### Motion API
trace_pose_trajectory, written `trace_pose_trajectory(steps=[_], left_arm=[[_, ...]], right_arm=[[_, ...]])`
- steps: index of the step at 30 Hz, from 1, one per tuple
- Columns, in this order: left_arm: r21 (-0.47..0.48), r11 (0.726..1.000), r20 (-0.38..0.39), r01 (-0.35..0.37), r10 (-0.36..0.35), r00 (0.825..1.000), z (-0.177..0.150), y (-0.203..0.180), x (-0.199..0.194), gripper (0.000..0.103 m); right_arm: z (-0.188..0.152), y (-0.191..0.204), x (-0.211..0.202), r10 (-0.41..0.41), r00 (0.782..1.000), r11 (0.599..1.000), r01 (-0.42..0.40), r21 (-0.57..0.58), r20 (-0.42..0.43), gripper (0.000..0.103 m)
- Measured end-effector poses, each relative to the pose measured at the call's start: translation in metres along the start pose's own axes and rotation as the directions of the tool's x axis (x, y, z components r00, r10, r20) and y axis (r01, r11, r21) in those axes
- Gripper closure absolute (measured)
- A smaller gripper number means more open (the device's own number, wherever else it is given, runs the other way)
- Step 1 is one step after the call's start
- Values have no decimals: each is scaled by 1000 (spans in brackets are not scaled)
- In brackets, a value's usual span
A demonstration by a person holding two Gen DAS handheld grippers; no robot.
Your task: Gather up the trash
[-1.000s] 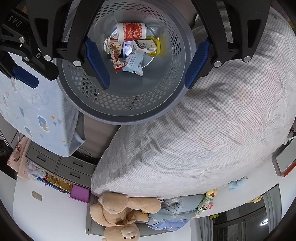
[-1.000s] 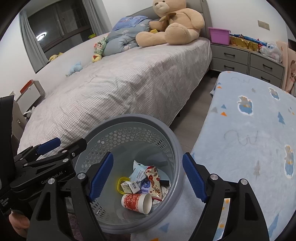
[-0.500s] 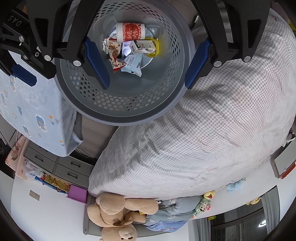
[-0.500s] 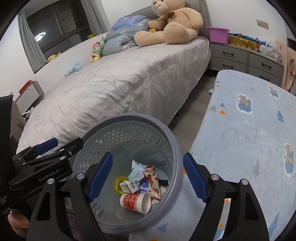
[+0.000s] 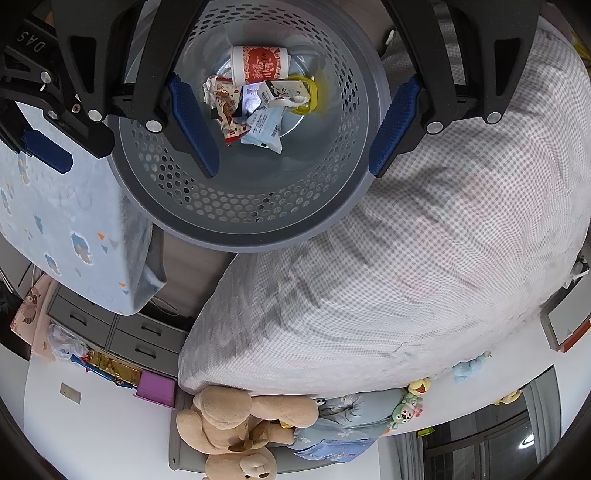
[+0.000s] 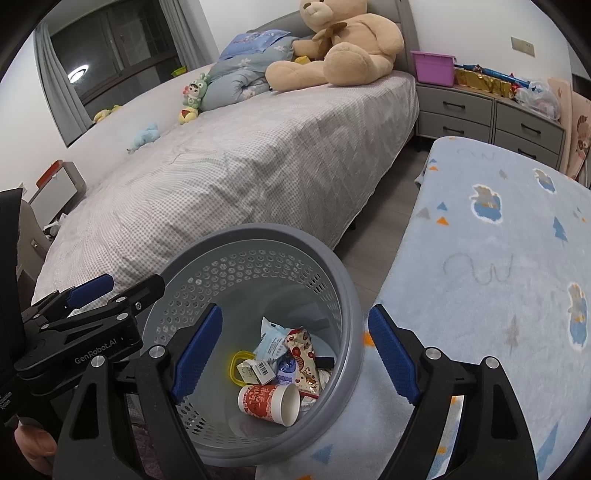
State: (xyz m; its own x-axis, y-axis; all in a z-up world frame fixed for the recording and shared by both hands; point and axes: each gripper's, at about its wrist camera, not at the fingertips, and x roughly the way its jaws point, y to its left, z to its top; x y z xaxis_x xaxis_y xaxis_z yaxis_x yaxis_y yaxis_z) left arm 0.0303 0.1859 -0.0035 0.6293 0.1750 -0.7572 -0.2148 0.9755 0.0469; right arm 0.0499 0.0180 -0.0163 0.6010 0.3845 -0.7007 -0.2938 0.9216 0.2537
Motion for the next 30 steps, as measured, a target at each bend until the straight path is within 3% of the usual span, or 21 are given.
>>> trace_pose_trajectory(steps=[30], left_arm=[[-6, 1000, -4, 0, 0, 1000, 0, -1, 0, 24]], right_arm=[[-1, 0, 1, -2, 1000, 1000, 2, -5, -5, 23]])
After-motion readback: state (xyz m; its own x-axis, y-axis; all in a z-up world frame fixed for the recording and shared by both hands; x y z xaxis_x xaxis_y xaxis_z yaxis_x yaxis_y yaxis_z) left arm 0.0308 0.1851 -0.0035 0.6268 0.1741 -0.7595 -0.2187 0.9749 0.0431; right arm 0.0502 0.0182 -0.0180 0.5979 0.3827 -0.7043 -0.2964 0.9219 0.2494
